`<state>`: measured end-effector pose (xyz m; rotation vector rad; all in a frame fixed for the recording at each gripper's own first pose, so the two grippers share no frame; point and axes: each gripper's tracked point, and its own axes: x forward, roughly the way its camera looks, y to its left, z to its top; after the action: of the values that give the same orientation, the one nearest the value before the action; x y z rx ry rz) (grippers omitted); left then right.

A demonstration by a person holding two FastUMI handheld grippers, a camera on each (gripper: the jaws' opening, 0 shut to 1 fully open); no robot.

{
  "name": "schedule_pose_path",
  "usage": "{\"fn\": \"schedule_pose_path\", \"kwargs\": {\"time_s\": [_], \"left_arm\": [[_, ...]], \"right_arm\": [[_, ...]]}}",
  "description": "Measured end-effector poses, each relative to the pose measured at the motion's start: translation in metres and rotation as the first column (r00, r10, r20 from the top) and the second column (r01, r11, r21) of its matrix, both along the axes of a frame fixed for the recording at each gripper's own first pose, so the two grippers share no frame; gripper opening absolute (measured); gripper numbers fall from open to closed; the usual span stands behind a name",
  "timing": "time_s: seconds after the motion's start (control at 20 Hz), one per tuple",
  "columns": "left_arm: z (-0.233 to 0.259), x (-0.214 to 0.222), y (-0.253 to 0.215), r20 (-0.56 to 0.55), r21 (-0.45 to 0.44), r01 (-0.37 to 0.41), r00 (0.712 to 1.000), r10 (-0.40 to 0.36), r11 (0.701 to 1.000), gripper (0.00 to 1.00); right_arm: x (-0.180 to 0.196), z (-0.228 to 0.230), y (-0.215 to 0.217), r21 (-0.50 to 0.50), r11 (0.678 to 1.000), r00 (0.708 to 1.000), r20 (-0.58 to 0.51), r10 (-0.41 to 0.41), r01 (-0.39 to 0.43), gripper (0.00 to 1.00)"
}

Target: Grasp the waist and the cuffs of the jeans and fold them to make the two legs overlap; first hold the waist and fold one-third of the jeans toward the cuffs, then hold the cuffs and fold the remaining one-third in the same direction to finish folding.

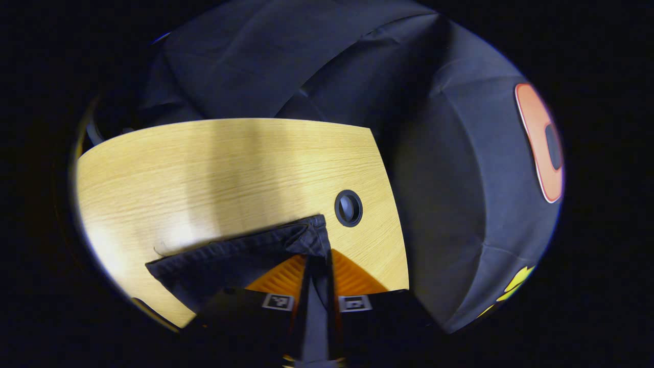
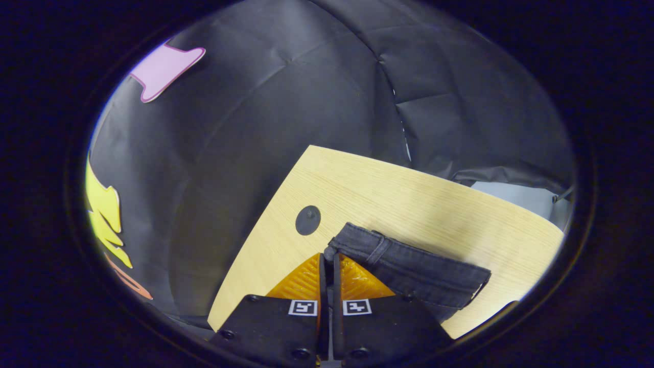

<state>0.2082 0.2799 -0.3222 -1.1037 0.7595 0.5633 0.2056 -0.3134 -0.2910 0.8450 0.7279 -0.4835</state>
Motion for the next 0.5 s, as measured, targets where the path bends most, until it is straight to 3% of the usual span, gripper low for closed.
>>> {"fn": "schedule_pose_path", "kwargs": {"time_s": [0.05,0.15,0.25,0.5], "left_arm": [[0.002,0.002,0.002,0.011,0.036,0.020,1.000,-0.021,0.999,0.52],[0.002,0.003,0.009,0.013,0.097,0.044,0.999,-0.045,0.994,1.00],[0.007,-0.003,0.011,0.011,0.132,0.065,0.998,-0.067,0.989,0.99],[0.026,-0.001,0.022,0.062,0.282,0.111,0.989,-0.134,0.953,0.99]], "right_arm": [[0.000,0.002,0.002,-0.004,1.000,1.000,0.006,0.002,-0.002,0.03],[0.003,-0.001,0.007,-0.016,1.000,1.000,0.015,0.020,-0.020,0.50],[-0.001,0.002,0.010,-0.058,0.997,0.998,0.018,0.054,-0.053,0.98],[0.002,0.026,0.031,-0.204,0.967,0.985,0.050,0.168,-0.155,0.98]]}}
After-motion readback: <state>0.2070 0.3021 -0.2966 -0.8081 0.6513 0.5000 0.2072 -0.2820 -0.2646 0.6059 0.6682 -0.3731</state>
